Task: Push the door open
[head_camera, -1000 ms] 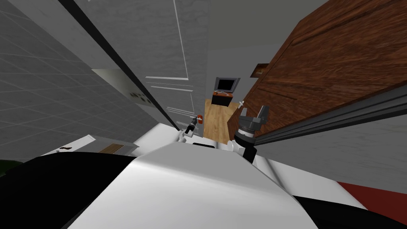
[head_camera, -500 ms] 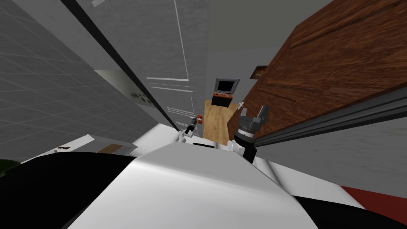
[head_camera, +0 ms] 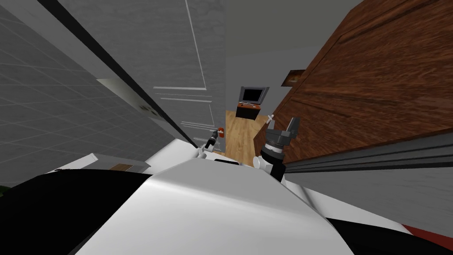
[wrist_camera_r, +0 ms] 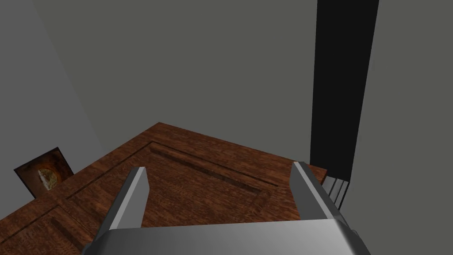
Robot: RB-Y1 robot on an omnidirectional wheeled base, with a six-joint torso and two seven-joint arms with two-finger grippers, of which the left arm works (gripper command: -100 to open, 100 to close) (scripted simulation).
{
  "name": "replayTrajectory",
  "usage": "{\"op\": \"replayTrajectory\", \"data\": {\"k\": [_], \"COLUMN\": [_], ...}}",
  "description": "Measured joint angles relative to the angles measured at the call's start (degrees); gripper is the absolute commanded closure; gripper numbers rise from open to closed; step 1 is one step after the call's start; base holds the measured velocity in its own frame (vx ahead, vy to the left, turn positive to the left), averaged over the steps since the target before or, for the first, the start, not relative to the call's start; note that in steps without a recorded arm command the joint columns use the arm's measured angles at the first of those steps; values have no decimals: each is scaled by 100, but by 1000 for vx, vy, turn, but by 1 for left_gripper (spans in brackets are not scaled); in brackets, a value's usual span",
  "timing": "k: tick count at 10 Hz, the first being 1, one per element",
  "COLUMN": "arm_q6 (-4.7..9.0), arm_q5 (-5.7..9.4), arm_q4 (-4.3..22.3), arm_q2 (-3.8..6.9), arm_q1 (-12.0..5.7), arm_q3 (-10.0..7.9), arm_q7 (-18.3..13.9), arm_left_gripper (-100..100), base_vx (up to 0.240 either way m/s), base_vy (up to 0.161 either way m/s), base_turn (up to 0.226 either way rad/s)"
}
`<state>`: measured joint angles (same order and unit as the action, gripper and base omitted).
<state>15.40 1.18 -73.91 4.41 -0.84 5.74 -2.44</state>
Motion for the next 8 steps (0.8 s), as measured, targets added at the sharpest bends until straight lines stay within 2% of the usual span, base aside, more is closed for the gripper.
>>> {"op": "replayTrajectory", "data": {"k": [2,3,4,6,8], "arm_q6": [-22,-60,-43,-3,-71], "arm_q5": [10,27,34,21,34], "arm_q4": [17,-33,16,91,1], "arm_q2": [0,45,50,-27,-10], "arm_q1": [-51,-31,-51,-87,-33], "arm_q3": [-129,-185,-249,-386,-481], "arm_q7": [28,18,22,98,111], "arm_left_gripper": [100,100,100,100,100], "base_vx": [153,150,121,122,102], "base_vy": [-95,-91,-70,-78,-70], "base_turn": [62,55,89,46,50]}}
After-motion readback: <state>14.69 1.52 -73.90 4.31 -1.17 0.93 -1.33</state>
